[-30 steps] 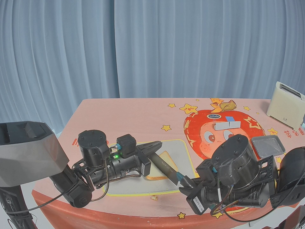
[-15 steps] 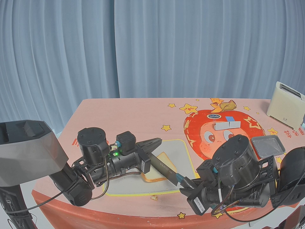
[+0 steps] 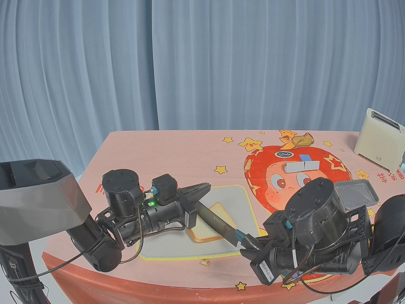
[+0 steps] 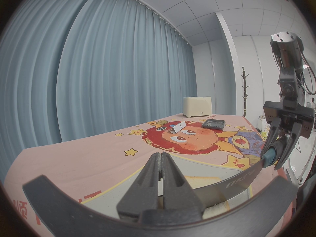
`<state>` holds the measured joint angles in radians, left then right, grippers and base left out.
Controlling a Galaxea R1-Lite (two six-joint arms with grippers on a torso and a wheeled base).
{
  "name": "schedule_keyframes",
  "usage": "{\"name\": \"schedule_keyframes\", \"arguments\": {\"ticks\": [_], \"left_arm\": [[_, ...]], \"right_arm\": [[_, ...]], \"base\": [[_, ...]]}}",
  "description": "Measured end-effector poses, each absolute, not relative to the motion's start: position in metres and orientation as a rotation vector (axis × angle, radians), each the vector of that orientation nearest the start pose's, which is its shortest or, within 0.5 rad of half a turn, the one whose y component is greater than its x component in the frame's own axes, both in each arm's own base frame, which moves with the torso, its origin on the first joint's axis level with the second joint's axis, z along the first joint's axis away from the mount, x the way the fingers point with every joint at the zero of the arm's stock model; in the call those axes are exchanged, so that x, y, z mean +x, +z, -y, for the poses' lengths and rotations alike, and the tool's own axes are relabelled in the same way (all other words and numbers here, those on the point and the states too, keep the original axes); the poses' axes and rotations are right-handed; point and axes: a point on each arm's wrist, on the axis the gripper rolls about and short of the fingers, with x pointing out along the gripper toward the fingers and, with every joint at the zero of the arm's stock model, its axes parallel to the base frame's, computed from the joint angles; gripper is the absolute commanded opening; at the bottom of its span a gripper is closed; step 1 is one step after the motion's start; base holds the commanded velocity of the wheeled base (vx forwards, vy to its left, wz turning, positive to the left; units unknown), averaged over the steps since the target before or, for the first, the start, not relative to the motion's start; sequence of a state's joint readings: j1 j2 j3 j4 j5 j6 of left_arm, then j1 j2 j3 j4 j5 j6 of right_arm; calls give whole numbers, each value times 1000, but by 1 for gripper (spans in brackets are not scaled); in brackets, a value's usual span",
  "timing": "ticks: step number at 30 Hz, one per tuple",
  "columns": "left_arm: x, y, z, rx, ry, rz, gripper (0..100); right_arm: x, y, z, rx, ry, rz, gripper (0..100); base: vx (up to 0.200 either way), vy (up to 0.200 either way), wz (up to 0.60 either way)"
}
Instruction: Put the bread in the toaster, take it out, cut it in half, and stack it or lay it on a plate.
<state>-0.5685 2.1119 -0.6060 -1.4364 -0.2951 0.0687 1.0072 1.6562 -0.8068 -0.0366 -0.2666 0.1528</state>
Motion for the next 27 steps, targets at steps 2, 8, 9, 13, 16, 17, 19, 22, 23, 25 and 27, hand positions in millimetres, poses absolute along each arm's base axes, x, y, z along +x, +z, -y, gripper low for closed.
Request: {"name": "schedule_keyframes", "arguments": {"ticks": [2,8,9,13,16,17,19,22,23,25,27], "left_arm": [[285,80,190,75,-866,-43,0],[285,78,190,75,-868,-48,0],[285,77,190,75,-869,-48,0],[285,76,190,75,-871,-52,0],[286,75,191,75,-871,-52,0],[286,76,191,75,-872,-51,0],[286,76,191,75,-875,-48,0],[285,76,192,75,-877,-48,0],[285,76,192,75,-877,-49,0],[285,76,191,75,-876,-52,0],[285,75,191,76,-876,-55,0]], "right_arm": [[148,144,-223,-353,642,-715,0],[148,143,-223,-353,642,-715,0],[148,143,-223,-353,642,-715,0],[148,144,-223,-352,642,-712,0],[148,145,-223,-351,642,-710,0],[148,144,-223,-352,642,-712,0],[148,143,-223,-356,640,-717,0],[147,141,-222,-361,640,-723,0],[147,140,-222,-361,640,-724,0],[147,140,-222,-362,639,-723,0],[148,141,-222,-361,639,-722,0]], "base": [[0,0,0],[0,0,0],[0,0,0],[0,0,0],[0,0,0],[0,0,0],[0,0,0],[0,0,0],[0,0,0],[0,0,0],[0,0,0]]}}
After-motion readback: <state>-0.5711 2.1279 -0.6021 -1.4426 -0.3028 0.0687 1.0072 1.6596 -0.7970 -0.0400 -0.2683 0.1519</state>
